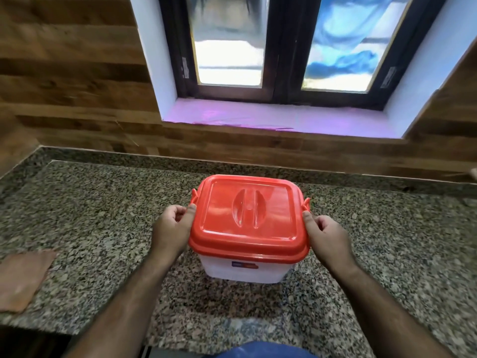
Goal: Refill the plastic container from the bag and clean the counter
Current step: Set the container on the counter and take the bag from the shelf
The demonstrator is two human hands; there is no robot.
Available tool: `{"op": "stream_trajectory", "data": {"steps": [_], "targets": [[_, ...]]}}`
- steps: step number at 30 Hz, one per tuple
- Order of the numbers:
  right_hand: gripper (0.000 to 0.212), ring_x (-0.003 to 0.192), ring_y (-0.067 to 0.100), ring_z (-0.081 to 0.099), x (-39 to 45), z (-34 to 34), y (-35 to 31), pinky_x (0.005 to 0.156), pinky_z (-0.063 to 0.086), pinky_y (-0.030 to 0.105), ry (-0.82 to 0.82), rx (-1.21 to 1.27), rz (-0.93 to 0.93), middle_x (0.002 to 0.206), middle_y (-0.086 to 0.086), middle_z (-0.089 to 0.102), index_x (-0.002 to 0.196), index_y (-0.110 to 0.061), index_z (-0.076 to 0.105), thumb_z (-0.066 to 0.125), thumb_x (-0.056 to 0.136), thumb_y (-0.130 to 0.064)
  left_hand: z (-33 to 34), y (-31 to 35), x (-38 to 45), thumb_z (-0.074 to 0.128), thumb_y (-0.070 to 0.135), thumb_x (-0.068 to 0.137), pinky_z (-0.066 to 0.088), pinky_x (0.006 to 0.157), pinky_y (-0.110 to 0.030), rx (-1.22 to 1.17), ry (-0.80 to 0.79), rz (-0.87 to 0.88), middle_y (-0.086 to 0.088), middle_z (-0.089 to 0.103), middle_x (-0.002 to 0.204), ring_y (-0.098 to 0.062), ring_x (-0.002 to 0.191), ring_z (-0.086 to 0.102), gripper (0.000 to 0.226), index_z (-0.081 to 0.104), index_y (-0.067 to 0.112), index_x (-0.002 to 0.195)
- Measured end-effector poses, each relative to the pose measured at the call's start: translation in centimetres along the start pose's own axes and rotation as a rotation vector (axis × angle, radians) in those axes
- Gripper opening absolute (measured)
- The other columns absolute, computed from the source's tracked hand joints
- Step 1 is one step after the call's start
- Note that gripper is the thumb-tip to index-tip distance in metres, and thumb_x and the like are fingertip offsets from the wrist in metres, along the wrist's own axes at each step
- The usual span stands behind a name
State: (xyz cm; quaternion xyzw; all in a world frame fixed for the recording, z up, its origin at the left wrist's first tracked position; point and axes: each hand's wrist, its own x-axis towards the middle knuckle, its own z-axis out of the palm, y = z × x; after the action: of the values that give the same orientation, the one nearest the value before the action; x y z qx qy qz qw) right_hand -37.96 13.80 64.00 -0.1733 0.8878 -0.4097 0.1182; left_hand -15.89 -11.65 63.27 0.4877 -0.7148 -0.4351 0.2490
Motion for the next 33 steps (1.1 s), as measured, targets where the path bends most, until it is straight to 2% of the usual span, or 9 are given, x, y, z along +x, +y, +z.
{"op": "stream_trajectory", "data": {"steps": [6,10,13,15,18,22,26,28,33], "targets": [[0.053,0.056,0.014,0.060,0.0,0.8,0.3,0.047,0.033,0.026,0.061,-0.117,-0.117,0.066,0.002,0.066,0.073,-0.016,0.061,0.045,0.112,-0.048,-0.5,-0.3,0.8,0.040,0.042,0.116,0.046,0.054,-0.025,0.305,-0.082,0.158,-0.003,0.073,0.075,-0.020,0.068,0.072,0.047,0.069,0.016,0.089],[0.055,0.064,0.027,0.069,1.3,1.8,2.0,0.053,0.049,0.034,0.063,-0.040,-0.081,0.068,0.007,0.070,0.076,-0.015,0.065,0.040,0.114,-0.044,-0.4,-0.7,1.6,0.040,0.035,0.117,0.041,0.056,-0.027,0.356,-0.045,0.192,-0.004,0.070,0.075,-0.020,0.068,0.067,0.047,0.067,0.014,0.085],[0.056,0.077,0.038,0.079,2.0,2.4,3.7,0.071,0.067,0.055,-0.018,0.379,0.190,0.081,0.018,0.079,0.090,-0.007,0.074,0.040,0.114,-0.045,-0.2,-1.4,1.6,0.041,0.031,0.117,0.056,0.063,-0.033,0.130,-0.052,0.077,-0.011,0.075,0.078,-0.030,0.074,0.075,0.047,0.070,0.010,0.088],[0.058,0.082,0.037,0.079,1.8,2.3,3.7,0.072,0.067,0.049,-0.063,0.516,0.295,0.088,0.021,0.080,0.100,-0.002,0.074,0.039,0.115,-0.045,0.4,-2.8,1.7,0.043,0.032,0.117,0.068,0.078,-0.049,-0.197,-0.132,-0.164,-0.021,0.081,0.090,-0.036,0.085,0.080,0.046,0.074,0.002,0.100],[0.055,0.078,0.030,0.073,1.9,2.5,3.7,0.072,0.061,0.043,-0.171,0.709,0.468,0.087,0.015,0.079,0.109,-0.003,0.073,0.040,0.114,-0.047,0.8,-5.5,1.5,0.061,0.041,0.109,0.058,0.097,-0.063,-0.494,-0.238,-0.389,-0.038,0.072,0.120,-0.038,0.095,0.069,0.047,0.075,-0.003,0.111],[0.048,0.065,0.019,0.056,2.6,2.4,4.7,0.053,0.047,0.030,-0.375,0.640,0.632,0.079,0.006,0.070,0.108,-0.003,0.073,0.053,0.108,-0.048,1.5,-6.1,0.5,0.071,0.054,0.101,0.052,0.068,-0.037,-0.464,-0.244,-0.394,-0.016,0.077,0.095,-0.025,0.073,0.061,0.057,0.075,-0.001,0.114],[0.058,0.087,0.027,0.064,2.5,0.9,2.9,0.068,0.056,0.039,-0.145,0.472,0.447,0.111,0.020,0.075,0.109,-0.009,0.069,0.043,0.109,-0.060,1.4,-3.5,-1.1,0.048,0.049,0.113,0.058,0.075,-0.036,-0.362,-0.033,-0.221,-0.003,0.082,0.103,-0.021,0.095,0.077,0.038,0.072,0.020,0.119],[0.059,0.094,0.025,0.073,1.7,0.1,0.8,0.083,0.061,0.046,-0.078,0.357,0.288,0.105,0.014,0.077,0.105,-0.016,0.071,0.037,0.108,-0.065,1.3,-1.6,-1.9,0.043,0.050,0.114,0.059,0.085,-0.036,-0.352,-0.023,-0.155,0.001,0.081,0.105,-0.015,0.099,0.075,0.036,0.071,0.027,0.119],[0.048,0.089,0.021,0.078,0.4,-0.2,-2.3,0.075,0.069,0.044,-0.127,0.220,0.104,0.107,0.004,0.076,0.113,-0.019,0.068,0.073,0.091,-0.062,1.3,0.7,-2.5,0.043,0.060,0.110,0.055,0.054,-0.013,-0.406,-0.135,-0.183,-0.004,0.079,0.118,-0.012,0.099,0.076,0.063,0.055,0.015,0.153]]}}
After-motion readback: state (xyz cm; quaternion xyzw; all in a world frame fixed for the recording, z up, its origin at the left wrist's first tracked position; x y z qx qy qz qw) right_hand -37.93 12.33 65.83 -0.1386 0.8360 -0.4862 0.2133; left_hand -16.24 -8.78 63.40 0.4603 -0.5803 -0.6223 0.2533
